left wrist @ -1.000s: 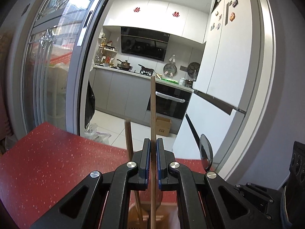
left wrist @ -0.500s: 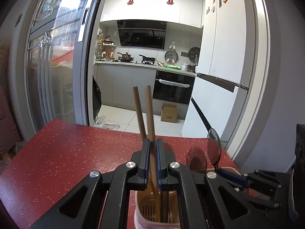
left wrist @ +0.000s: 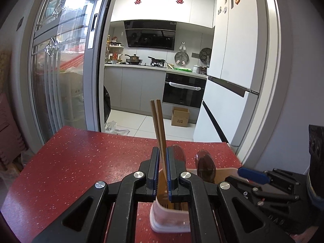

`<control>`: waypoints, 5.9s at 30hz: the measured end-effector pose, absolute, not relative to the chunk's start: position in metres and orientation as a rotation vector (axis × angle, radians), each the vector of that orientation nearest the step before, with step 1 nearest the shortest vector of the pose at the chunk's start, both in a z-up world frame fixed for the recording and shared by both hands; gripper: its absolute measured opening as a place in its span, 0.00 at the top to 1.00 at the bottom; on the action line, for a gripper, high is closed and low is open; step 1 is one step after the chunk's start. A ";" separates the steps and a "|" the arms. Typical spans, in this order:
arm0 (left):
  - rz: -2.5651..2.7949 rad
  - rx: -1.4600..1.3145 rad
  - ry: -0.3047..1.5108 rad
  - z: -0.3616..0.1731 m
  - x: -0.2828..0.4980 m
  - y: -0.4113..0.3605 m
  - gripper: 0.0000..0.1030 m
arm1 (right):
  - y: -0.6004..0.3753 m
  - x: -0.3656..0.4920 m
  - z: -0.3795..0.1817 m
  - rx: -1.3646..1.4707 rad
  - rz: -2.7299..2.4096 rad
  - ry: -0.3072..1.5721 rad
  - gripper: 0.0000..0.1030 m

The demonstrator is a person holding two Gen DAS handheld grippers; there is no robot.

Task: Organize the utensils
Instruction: 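Lower spoon and chopstick into the holder and open both tools, then move both open tools back over the remaining utensils, then grasp the last dark-handled spoon by its handle with the right tool, then grasp the blue-patterned chopstick with the left tool while the right tool holds the spoon, then lift the spoon and blue chopstick with both tools toward the holder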

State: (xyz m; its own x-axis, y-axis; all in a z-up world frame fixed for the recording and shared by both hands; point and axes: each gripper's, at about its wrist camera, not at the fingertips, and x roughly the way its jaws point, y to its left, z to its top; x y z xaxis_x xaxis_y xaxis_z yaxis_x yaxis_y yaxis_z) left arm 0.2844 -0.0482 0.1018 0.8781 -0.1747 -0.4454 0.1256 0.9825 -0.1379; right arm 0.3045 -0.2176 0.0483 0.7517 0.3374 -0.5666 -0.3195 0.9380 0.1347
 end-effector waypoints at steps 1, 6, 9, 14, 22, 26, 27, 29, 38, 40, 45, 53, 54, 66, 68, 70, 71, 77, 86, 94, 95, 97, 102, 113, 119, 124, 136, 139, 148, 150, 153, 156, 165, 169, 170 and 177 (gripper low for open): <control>-0.160 -0.103 0.482 0.103 0.280 -0.047 0.66 | -0.219 0.301 0.050 0.039 0.359 0.632 0.54; -0.164 -0.065 0.534 0.102 0.252 -0.041 0.66 | -0.226 0.273 0.053 0.093 0.369 0.668 0.41; -0.167 -0.060 0.578 0.096 0.231 -0.035 0.66 | -0.229 0.254 0.052 0.137 0.381 0.705 0.33; -0.152 -0.090 0.655 0.080 0.194 -0.022 0.66 | -0.233 0.227 0.037 0.225 0.355 0.814 0.31; -0.155 -0.084 0.754 0.052 0.141 -0.013 0.66 | -0.229 0.181 0.003 0.226 0.305 0.950 0.29; -0.165 -0.081 0.792 0.042 0.121 -0.009 0.66 | -0.229 0.160 -0.012 0.241 0.291 1.001 0.29; -0.166 -0.082 0.803 0.038 0.115 -0.009 0.66 | -0.228 0.155 -0.016 0.241 0.286 1.015 0.29; -0.168 -0.091 0.829 0.032 0.106 -0.006 0.66 | -0.226 0.147 -0.021 0.239 0.279 1.032 0.29; -0.166 -0.122 0.868 0.002 0.092 -0.002 0.00 | -0.217 0.123 -0.040 0.248 0.264 1.088 0.22; -0.151 -0.099 0.872 -0.011 0.098 -0.003 0.00 | -0.215 0.120 -0.043 0.260 0.271 1.099 0.22; -0.109 -0.059 0.906 -0.039 0.117 -0.004 0.00 | -0.209 0.113 -0.051 0.270 0.278 1.131 0.16; -0.051 -0.058 0.956 -0.078 0.138 0.003 0.00 | -0.195 0.111 -0.054 0.244 0.284 1.165 0.00; -0.051 -0.056 0.964 -0.081 0.139 0.003 0.00 | -0.192 0.111 -0.054 0.225 0.278 1.170 0.00; -0.110 -0.044 1.012 -0.108 0.133 -0.008 0.00 | -0.180 0.143 -0.069 0.364 0.261 1.259 0.25; -0.114 -0.060 1.021 -0.112 0.131 -0.007 0.00 | -0.179 0.152 -0.075 0.409 0.284 1.278 0.34; -0.113 -0.074 1.024 -0.109 0.130 -0.004 0.00 | -0.178 0.160 -0.078 0.432 0.292 1.280 0.40; -0.110 -0.077 1.025 -0.109 0.132 -0.004 0.00 | -0.176 0.163 -0.079 0.429 0.290 1.283 0.45; -0.120 -0.087 1.043 -0.110 0.147 -0.004 0.00 | -0.165 0.175 -0.081 0.400 0.299 1.295 0.67; -0.159 -0.030 1.071 -0.118 0.155 -0.025 0.00 | -0.156 0.174 -0.083 0.356 0.313 1.296 0.88; -0.184 0.003 1.136 -0.115 0.171 -0.048 0.00 | -0.192 0.163 -0.077 0.421 0.354 1.269 0.97; -0.185 0.010 1.143 -0.118 0.171 -0.049 0.00 | -0.195 0.162 -0.077 0.427 0.359 1.267 0.97; -0.177 0.027 1.149 -0.120 0.181 -0.047 0.00 | -0.199 0.160 -0.077 0.435 0.367 1.265 0.97; -0.164 0.050 1.160 -0.120 0.183 -0.055 0.00 | -0.215 0.154 -0.076 0.467 0.386 1.259 0.97; -0.214 0.135 1.199 -0.109 0.211 -0.079 0.00 | -0.239 0.145 -0.061 0.504 0.409 1.223 0.97; -0.305 0.215 1.258 -0.097 0.213 -0.099 0.17 | -0.248 0.145 -0.052 0.512 0.418 1.206 0.97; -0.354 0.241 1.293 -0.087 0.217 -0.112 0.57 | -0.247 0.141 -0.046 0.515 0.425 1.193 0.97; -0.294 0.177 1.183 -0.072 0.191 -0.096 0.65 | -0.248 0.137 -0.041 0.520 0.421 1.166 0.97; -0.289 0.158 1.124 -0.057 0.164 -0.097 0.65 | -0.247 0.136 -0.040 0.512 0.422 1.157 0.97; -0.284 0.120 0.962 -0.005 0.124 -0.093 0.65 | -0.253 0.131 -0.030 0.496 0.423 1.118 0.97; -0.286 0.098 0.942 0.002 0.120 -0.089 0.65 | -0.254 0.131 -0.028 0.494 0.424 1.110 0.97; -0.284 0.067 0.907 0.009 0.116 -0.081 0.65 | -0.254 0.130 -0.025 0.483 0.425 1.097 0.97; -0.275 0.041 0.862 0.017 0.115 -0.069 0.65 | -0.254 0.129 -0.022 0.467 0.426 1.080 0.97; -0.255 -0.068 0.786 0.041 0.102 -0.039 0.65 | -0.252 0.128 -0.008 0.416 0.438 1.017 0.97; -0.258 -0.099 0.755 0.043 0.105 -0.030 0.65 | -0.251 0.130 -0.005 0.405 0.435 1.001 0.97; -0.258 -0.105 0.749 0.045 0.105 -0.028 0.65 | -0.251 0.132 -0.004 0.407 0.437 0.996 0.97; -0.259 -0.152 0.714 0.050 0.121 -0.020 0.65 | -0.254 0.142 0.009 0.407 0.441 0.951 0.97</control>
State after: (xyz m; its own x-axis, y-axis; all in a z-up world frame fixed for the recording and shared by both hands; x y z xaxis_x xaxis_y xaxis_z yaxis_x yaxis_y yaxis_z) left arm 0.1212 -0.0205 0.0505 0.7258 -0.2851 -0.6260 0.1817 0.9572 -0.2253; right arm 0.1418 -0.2540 0.0092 0.5062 0.5280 -0.6819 -0.1801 0.8380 0.5152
